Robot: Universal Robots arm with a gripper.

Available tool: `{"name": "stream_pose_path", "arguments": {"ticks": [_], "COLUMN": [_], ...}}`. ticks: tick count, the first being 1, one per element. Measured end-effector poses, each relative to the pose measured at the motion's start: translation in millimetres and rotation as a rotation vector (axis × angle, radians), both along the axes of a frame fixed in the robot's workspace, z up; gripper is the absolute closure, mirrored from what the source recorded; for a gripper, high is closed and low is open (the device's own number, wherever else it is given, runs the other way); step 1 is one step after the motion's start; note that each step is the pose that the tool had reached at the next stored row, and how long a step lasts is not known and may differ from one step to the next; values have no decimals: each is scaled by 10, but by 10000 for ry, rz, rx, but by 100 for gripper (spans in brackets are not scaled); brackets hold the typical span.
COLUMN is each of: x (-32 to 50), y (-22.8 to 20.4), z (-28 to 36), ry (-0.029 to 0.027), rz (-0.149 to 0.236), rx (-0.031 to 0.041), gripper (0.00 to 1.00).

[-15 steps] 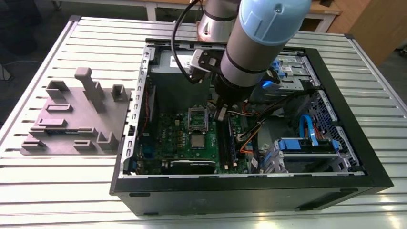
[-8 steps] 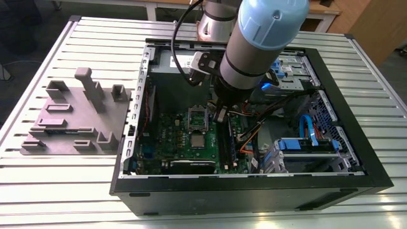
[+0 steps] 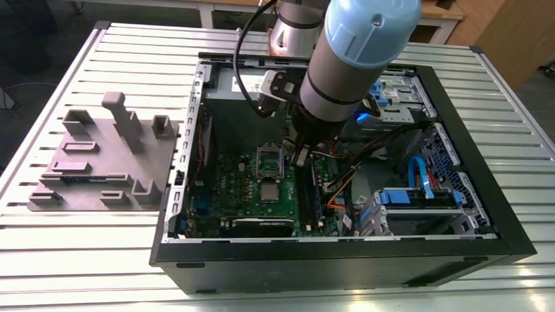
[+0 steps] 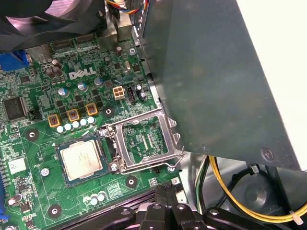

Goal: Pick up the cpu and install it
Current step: 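Close the cpu cover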

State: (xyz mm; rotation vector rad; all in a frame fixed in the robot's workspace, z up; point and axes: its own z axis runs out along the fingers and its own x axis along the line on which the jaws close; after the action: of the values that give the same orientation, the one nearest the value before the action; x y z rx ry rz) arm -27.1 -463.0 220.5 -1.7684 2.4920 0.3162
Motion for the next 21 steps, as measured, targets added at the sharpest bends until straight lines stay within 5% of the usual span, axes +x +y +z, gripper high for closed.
{"name": "stream_pose_path", "arguments": {"ticks": [5, 12, 21], "x": [0, 0, -10], "y": [0, 15, 73], "z": [-2, -40, -99], "ry": [0, -2, 0], "rz": [0, 0, 1], "rx": [31, 524, 576], "gripper": [89, 89, 89]}}
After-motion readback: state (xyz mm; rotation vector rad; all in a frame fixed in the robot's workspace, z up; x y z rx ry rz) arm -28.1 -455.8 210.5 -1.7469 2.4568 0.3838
